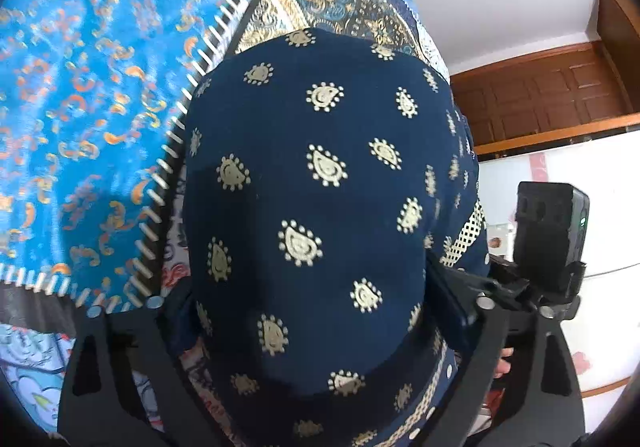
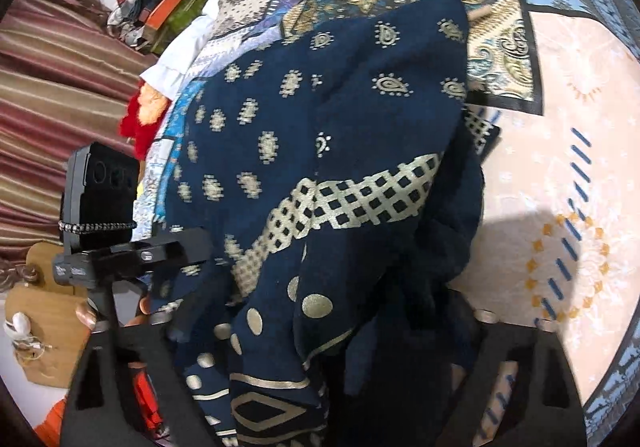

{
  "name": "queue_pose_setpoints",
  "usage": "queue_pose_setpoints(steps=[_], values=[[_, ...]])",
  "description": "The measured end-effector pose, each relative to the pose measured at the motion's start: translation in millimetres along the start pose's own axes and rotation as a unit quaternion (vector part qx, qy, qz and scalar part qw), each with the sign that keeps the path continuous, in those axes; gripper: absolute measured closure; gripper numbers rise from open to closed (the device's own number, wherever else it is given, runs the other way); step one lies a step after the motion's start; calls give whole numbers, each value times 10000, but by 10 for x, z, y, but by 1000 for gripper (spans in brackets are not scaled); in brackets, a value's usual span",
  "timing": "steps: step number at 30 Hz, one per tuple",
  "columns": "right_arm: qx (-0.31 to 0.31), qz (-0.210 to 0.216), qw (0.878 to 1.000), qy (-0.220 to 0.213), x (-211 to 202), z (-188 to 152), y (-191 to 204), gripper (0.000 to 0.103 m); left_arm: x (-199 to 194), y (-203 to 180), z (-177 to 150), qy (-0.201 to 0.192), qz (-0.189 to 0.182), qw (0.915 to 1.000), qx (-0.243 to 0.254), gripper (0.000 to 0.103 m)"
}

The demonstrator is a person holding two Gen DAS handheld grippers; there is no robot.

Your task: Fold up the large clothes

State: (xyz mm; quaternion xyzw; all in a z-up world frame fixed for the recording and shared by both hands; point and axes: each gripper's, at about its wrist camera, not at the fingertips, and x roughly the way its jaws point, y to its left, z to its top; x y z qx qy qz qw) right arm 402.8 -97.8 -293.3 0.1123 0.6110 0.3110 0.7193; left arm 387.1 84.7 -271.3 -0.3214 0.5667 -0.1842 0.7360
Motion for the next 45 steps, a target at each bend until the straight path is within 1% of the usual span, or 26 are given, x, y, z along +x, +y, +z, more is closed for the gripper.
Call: queue_pose_setpoints(steps=[2, 5, 7, 8, 11, 16, 18, 19, 21, 22, 25, 27, 30, 34, 38, 40, 42, 45], values=[[-60, 27, 10000, -35, -21, -13, 87, 48, -101, -87, -59, -114, 185, 9996, 203, 20], [-289, -91, 9994, -143, -114, -73, 301, 60, -312, -234, -143, -249, 264, 9983, 466, 24], [-519, -232, 9980, -263, -193, -119, 522, 64, -465, -317, -185, -384, 333, 9967, 626, 25], [-608, -259, 9973, -329, -230, -138, 619, 65, -596, -385, -221, -516, 408, 9951, 744, 25], [-733, -202, 9958, -509, -342, -165, 852, 65, -925, -485, -239, -815, 533, 9904, 986, 25], [-990, -49, 9916, -834, -527, -131, 1294, 65, -1427, -526, -273, -1178, 574, 9851, 1109, 25], [-1106, -21, 9893, -948, -558, -110, 1491, 65, -1616, -460, -267, -1309, 581, 9835, 1106, 25], [-1131, -7, 9888, -974, -561, -103, 1557, 65, -1651, -448, -246, -1338, 595, 9830, 1104, 25], [-1159, 26, 9881, -1007, -523, -82, 1691, 65, -1786, -321, -261, -1393, 637, 9826, 1054, 25], [-1169, 41, 9881, -1001, -481, -74, 1751, 65, -1786, -328, -255, -1398, 658, 9826, 1030, 25], [-1206, 47, 9888, -873, -306, -62, 1886, 65, -1857, -104, -255, -1357, 688, 9845, 871, 25], [-1192, 33, 9903, -711, -136, -31, 1944, 65, -1828, 132, -232, -1275, 710, 9871, 660, 25], [-1256, -87, 9909, -476, 129, 0, 2023, 66, -1747, 423, -232, -1194, 773, 9889, 430, 25], [-1341, -219, 9906, -152, 489, 56, 2091, 70, -1643, 746, -215, -1075, 886, 9901, 194, 25], [-1360, -224, 9904, 101, 838, 120, 2102, 73, -1462, 1107, -175, -856, 1068, 9906, -21, 25], [-1448, -379, 9885, 223, 1016, 131, 2120, 73, -1387, 1249, -170, -810, 1194, 9895, 41, 25], [-1664, -704, 9831, 280, 1209, 122, 2135, 73, -1388, 1238, -217, -860, 1215, 9885, 256, 25], [-1708, -903, 9807, 294, 1356, 152, 2066, 72, -1369, 1230, -260, -937, 1284, 9864, 428, 24]])
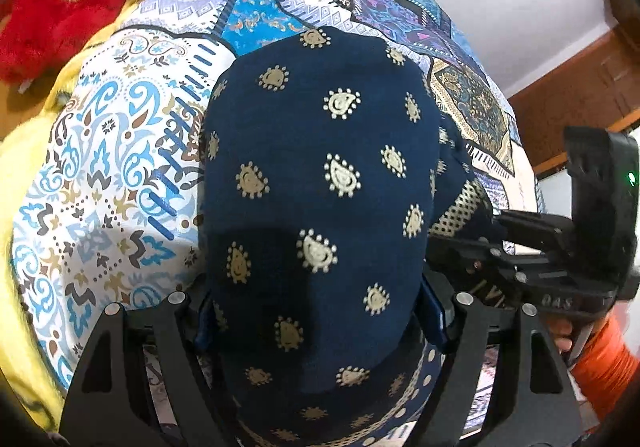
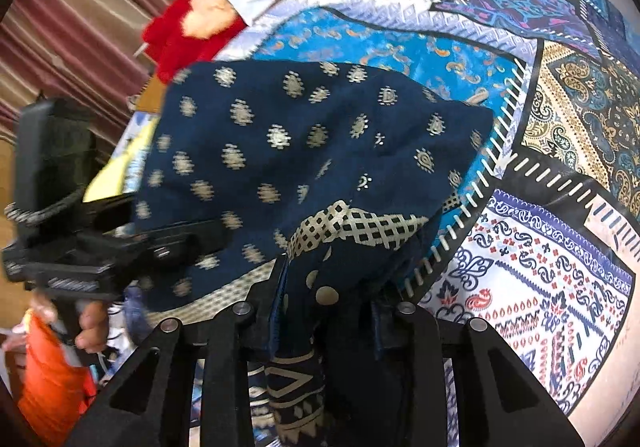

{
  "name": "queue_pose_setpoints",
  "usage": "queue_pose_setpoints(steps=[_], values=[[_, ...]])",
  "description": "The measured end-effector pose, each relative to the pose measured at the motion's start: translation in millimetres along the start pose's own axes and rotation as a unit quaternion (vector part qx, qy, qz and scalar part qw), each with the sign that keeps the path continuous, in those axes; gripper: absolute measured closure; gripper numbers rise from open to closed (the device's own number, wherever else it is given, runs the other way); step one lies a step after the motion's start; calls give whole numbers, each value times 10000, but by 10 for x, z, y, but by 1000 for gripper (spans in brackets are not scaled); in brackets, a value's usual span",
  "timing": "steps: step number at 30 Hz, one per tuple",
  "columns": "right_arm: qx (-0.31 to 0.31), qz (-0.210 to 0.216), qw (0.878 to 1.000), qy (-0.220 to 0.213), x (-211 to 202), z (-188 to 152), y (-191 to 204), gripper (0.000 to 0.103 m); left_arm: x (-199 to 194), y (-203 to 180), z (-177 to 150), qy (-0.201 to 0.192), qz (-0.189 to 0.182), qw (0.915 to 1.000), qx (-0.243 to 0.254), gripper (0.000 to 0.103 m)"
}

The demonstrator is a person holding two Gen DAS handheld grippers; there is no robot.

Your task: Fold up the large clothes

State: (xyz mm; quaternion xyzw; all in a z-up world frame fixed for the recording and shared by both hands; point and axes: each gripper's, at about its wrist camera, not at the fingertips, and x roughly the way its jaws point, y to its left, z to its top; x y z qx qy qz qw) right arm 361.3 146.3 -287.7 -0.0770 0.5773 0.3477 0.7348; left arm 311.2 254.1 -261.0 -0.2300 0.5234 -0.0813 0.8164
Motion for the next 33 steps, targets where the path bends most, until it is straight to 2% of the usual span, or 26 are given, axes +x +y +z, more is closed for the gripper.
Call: queue_pose_setpoints(steps=[5, 10, 13, 16, 18, 19, 20, 22, 25, 28, 30, 33], values=[[37, 38, 10000, 61, 52, -35, -92, 66, -28, -25, -49, -5, 148, 9999, 7, 23], [-170, -365, 9991, 104, -91, -120, -82, 64, -234, -159, -106, -208, 574, 9978, 274, 23], [-575, -811, 9950, -73, -283, -224, 17, 64, -483, -263, -174, -508, 830, 9941, 478, 23], [-935, -1141, 9875, -547, -562, -339, 147, 64, -695, -360, -239, -773, 828, 9918, 598, 23], [-1044, -1230, 9833, -838, -704, -395, 221, 61, -732, -403, -258, -803, 809, 9913, 652, 23], [-1100, -1190, 9823, -937, -740, -408, 265, 52, -709, -421, -251, -799, 834, 9911, 668, 22], [-1152, -1090, 9828, -941, -738, -410, 307, 32, -664, -420, -246, -769, 950, 9900, 702, 22], [-1213, -924, 9843, -886, -664, -392, 373, 15, -543, -386, -212, -708, 1231, 9876, 671, 22], [-1408, -905, 9835, -686, -403, -377, 433, 15, -343, -160, -132, -545, 1483, 9867, 374, 20], [-1315, -1244, 9833, -177, -98, -367, 306, 15, -338, 99, -114, -606, 1044, 9926, -159, 15], [-1173, -1318, 9843, 39, -27, -383, 131, 15, -362, 192, -110, -688, 932, 9928, -314, 15], [-827, -1051, 9909, 168, -101, -471, -193, 15, -406, 190, -143, -759, 966, 9919, -321, 15]])
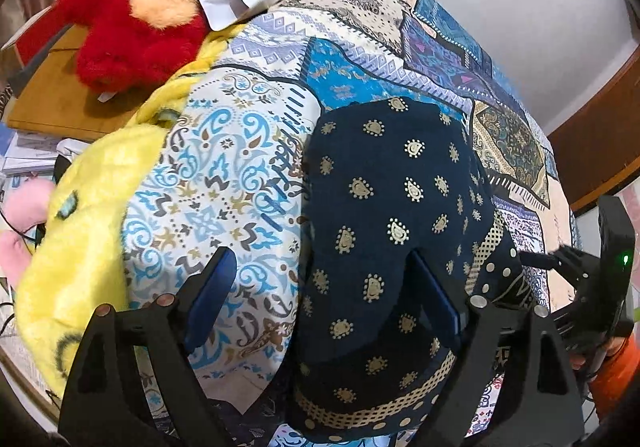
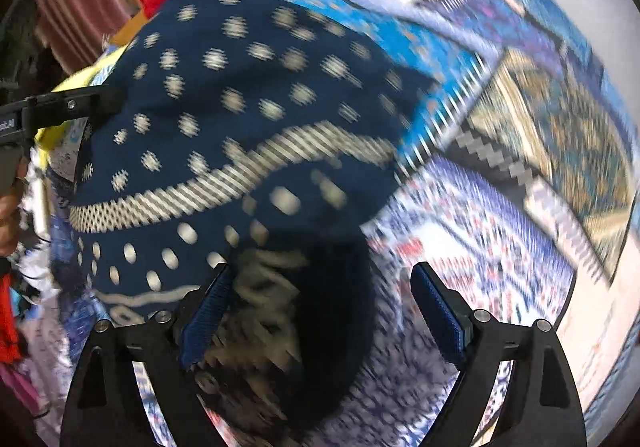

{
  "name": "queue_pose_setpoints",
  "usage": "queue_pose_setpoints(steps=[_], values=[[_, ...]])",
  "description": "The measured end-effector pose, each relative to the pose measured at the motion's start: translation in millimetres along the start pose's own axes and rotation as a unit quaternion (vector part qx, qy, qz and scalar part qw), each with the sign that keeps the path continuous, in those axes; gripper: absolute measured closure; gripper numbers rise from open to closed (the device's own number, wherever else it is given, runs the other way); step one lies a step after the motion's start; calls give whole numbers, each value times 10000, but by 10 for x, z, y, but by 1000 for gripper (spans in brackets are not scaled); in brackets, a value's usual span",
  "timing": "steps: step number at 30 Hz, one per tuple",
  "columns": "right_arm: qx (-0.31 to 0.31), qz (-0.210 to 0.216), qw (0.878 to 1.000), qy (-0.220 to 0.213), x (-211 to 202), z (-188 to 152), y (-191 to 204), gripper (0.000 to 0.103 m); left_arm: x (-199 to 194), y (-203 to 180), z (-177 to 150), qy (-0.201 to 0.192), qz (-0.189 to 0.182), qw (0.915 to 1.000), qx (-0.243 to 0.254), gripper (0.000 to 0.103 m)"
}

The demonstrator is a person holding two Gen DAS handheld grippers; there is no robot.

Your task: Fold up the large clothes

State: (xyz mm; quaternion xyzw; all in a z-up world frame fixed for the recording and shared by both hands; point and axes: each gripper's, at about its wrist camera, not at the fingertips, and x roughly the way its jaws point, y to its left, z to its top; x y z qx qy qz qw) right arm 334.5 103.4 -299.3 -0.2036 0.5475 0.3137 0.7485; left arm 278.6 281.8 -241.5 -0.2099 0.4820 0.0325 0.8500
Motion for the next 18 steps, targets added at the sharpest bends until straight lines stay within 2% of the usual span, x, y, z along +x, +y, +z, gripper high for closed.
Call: queue_pose_setpoints(steps=[3, 7, 10, 14, 18], values=[[562, 255, 9981, 12, -93, -163, -242, 15, -98, -59, -54, -32, 241, 9996, 118, 15], [917, 222, 9952, -261, -383, -348, -300, 15, -337, -185, -166, -152, 529, 9978, 365, 16], [898, 173, 9925, -808, -784, -445, -182, 15, -688, -378, -274, -439, 523, 9959, 597, 16], [693, 57, 9834, -1675, -1428, -515, 64, 15, -1256, -699, -383, -1035, 447, 9896, 893, 16], [571, 4, 9635, -2615, -2110, -646, 325, 15, -1842, -1031, -499, -1700, 286, 9779, 1182, 16]])
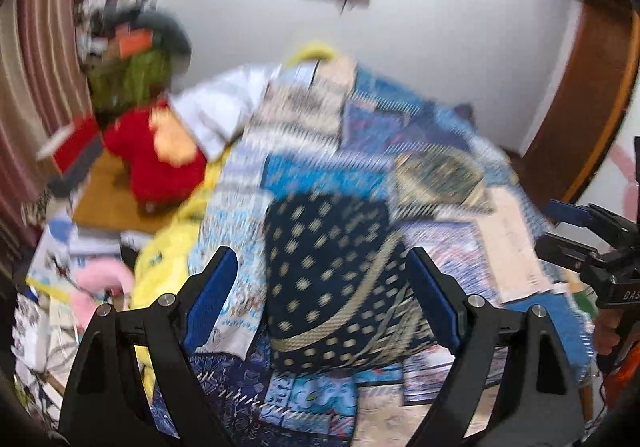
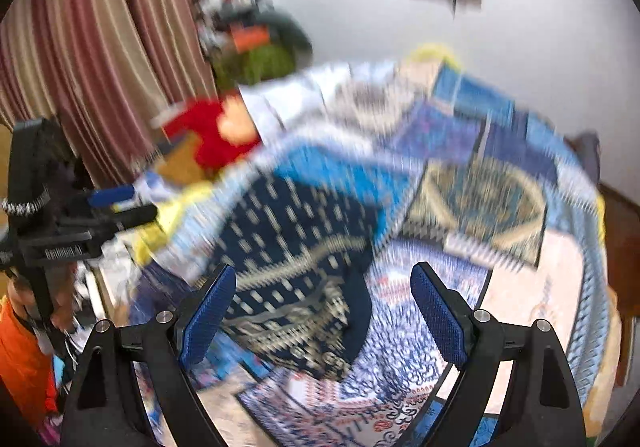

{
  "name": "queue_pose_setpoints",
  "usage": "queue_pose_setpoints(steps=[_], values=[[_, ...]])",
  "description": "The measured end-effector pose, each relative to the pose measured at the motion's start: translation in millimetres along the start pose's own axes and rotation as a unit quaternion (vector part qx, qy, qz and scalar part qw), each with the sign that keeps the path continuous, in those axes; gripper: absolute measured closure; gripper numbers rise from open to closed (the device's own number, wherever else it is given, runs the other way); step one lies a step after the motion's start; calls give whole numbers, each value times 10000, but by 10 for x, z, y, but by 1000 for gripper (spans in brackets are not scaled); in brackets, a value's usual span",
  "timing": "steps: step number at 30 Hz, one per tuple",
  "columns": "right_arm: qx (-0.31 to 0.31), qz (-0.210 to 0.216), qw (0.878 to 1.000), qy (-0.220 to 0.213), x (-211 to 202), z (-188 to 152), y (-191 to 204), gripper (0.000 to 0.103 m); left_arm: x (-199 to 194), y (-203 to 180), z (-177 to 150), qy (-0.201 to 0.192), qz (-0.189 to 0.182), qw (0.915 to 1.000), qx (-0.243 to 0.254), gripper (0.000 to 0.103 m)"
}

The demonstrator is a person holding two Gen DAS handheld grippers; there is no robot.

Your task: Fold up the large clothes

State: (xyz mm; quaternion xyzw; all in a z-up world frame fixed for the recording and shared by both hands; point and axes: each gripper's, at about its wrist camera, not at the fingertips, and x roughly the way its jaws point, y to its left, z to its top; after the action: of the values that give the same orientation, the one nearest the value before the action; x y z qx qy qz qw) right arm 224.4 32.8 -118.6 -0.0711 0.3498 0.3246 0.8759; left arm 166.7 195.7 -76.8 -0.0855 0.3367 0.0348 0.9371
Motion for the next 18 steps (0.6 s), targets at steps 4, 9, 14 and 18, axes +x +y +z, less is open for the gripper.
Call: queue_pose_setpoints(steps=[4, 9, 14, 18], values=[[14, 80, 9966, -821, -617, 100, 237, 15, -667, -320, 85, -886, -9, 9955, 322, 16], [-43, 38, 9846, -1745, -1311, 58, 428, 15, -1323, -620, -5, -1805, -20, 9826, 429, 16], [31, -306, 9686, -2467, -1798, -198, 534, 15, -1646, -812, -244, -2349, 300, 9707, 410, 16], [236, -285, 9646, -2611, -1923, -400, 585, 15, -1724, -862, -407, -2471, 553, 9669, 310, 16]])
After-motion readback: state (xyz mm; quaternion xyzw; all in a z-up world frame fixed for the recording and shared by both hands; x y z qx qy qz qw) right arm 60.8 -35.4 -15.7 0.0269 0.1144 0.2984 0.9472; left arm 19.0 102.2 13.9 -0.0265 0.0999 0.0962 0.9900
